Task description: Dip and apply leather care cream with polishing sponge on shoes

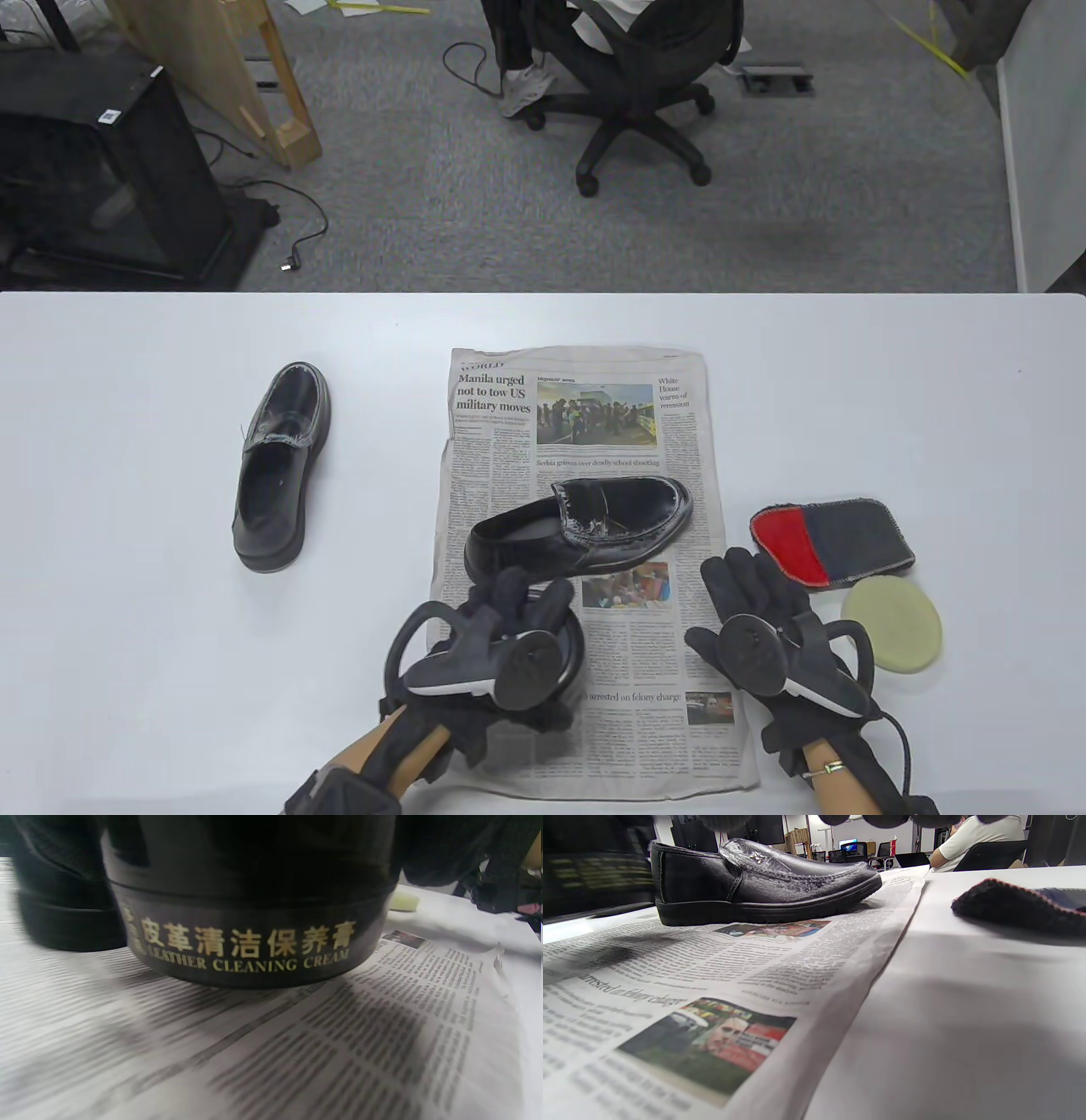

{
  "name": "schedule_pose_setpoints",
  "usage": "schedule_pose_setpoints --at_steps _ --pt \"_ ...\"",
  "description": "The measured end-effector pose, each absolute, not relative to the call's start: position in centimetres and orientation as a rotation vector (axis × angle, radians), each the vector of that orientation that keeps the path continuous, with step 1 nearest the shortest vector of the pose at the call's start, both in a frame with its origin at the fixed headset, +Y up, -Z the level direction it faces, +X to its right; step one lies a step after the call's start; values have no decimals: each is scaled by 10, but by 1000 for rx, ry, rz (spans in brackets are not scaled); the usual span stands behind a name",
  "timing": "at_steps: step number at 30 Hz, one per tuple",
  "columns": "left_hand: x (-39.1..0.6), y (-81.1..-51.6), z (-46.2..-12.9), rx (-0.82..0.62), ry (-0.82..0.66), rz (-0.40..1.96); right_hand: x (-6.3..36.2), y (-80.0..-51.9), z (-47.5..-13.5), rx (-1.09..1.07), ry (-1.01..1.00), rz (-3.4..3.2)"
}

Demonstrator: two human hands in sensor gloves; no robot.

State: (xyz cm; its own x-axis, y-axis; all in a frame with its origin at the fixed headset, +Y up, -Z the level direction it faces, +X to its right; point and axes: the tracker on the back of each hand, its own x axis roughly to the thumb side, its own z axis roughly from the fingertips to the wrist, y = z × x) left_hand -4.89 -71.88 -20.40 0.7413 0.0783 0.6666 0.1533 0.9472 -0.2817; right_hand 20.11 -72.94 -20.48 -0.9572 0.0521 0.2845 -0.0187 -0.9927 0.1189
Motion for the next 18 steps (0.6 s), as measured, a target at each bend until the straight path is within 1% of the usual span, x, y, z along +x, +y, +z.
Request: schedule_pose_setpoints --at_steps 4,7,8,9,14,18 --pt "-23 -734 -216 -342 -740 -85 200 -729 -205 461 188 3067" --pt "-19 -745 -218 -370 -739 -83 198 -731 -205 475 206 3066" --pt "-19 -745 -217 -340 -734 -92 197 -732 -205 479 212 3068" --pt "-22 -745 -216 -307 -723 -98 194 -733 -205 493 223 3072" --pt "-43 -737 -211 -283 -714 -18 174 -730 -201 585 228 3038" --pt "-77 -738 -211 -317 -635 -10 141 -723 -196 719 251 2953"
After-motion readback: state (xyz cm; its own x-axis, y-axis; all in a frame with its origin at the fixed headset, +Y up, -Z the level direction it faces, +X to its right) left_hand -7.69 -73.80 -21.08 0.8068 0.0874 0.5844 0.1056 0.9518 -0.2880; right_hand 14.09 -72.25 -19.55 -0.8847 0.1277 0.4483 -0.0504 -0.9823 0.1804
